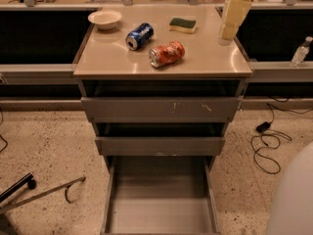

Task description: Place coke can into bottom drawer

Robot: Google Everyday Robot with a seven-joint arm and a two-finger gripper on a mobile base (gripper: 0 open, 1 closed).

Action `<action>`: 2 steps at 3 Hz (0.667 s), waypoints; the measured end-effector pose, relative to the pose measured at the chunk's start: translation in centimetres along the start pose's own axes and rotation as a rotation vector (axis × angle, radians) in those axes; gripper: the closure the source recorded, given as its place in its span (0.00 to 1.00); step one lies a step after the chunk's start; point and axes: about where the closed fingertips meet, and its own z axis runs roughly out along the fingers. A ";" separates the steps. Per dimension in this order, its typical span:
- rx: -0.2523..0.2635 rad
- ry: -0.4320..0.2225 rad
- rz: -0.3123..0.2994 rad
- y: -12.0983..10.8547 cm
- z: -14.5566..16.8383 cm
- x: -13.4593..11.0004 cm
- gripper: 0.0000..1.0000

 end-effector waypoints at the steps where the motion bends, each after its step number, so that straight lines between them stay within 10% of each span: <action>1: 0.043 -0.044 -0.019 -2.2 2.4 -2.1 0.00; 2: 0.014 -0.074 -0.020 -2.8 5.7 -2.7 0.00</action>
Offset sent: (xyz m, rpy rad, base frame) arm 0.0798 0.0336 -0.0587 0.0909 0.0026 0.0682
